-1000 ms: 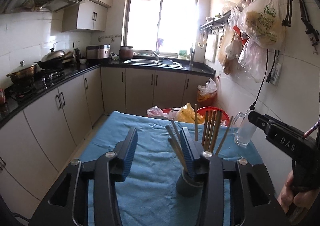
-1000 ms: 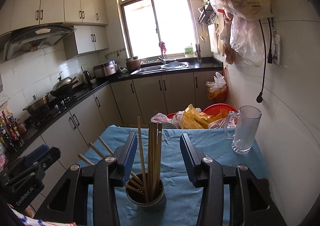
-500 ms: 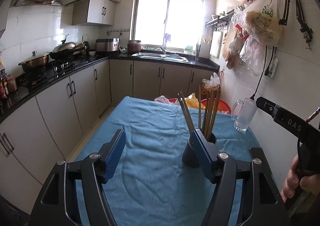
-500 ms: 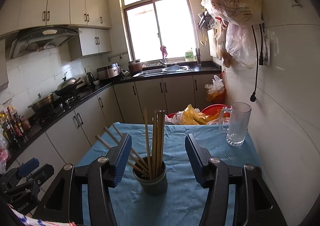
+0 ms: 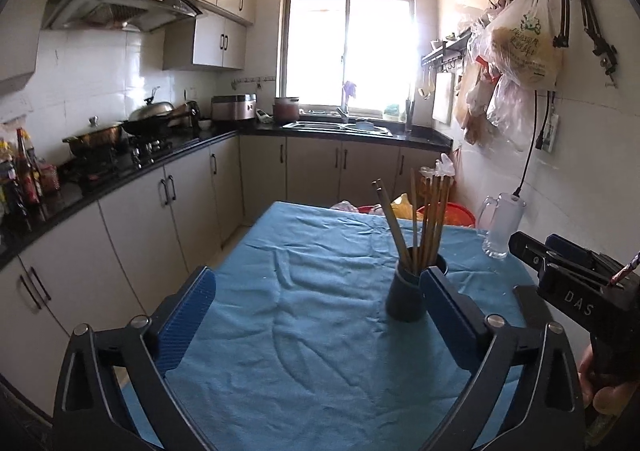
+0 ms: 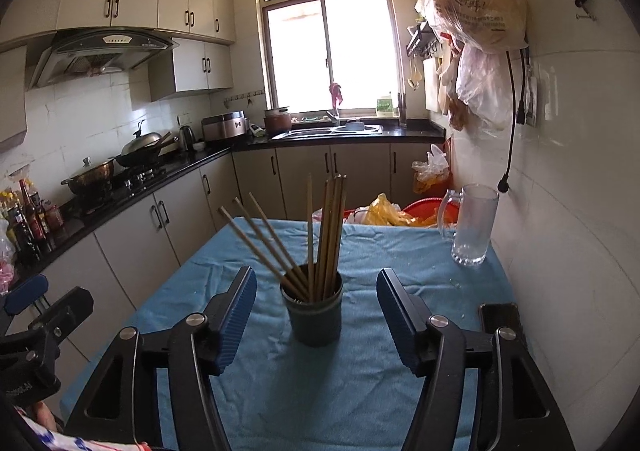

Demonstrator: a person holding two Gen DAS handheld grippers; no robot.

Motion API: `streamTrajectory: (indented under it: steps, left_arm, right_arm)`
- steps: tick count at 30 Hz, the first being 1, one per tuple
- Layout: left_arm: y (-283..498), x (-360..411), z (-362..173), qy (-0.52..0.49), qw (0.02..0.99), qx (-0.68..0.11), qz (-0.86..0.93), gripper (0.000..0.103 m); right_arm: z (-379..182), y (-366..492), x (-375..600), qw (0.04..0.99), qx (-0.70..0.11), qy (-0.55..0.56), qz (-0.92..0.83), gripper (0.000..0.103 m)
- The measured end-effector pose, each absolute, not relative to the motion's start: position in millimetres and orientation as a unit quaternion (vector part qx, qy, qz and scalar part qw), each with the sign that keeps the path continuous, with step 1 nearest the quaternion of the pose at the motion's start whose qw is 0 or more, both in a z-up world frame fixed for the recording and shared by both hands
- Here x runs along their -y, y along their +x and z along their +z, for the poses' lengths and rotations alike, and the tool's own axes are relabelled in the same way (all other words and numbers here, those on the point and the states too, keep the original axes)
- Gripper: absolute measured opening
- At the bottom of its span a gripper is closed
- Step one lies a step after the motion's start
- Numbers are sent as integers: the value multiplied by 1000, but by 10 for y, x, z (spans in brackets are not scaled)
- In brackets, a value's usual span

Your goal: Organize utensils

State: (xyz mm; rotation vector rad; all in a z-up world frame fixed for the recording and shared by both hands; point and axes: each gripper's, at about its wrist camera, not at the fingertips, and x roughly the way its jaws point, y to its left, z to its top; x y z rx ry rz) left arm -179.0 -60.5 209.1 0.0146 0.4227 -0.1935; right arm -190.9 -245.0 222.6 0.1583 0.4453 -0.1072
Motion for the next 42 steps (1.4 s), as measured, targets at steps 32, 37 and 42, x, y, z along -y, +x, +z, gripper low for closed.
streamTrajectory:
  steps: [32, 37, 42]
  left_arm:
    - [-1672, 675, 1648, 30, 957, -288, -31, 103]
    - [-1642, 709, 1584, 26, 952, -302, -43, 103]
    - [-1617, 710, 1536, 24, 949, -312, -46, 103]
  right_arm:
    - [1848, -2100, 2516, 957, -243, 94, -129, 72]
    - [1772, -2072, 2491, 955, -251, 80, -135, 72]
    - [1665, -2043, 2425, 953, -265, 59, -137, 72]
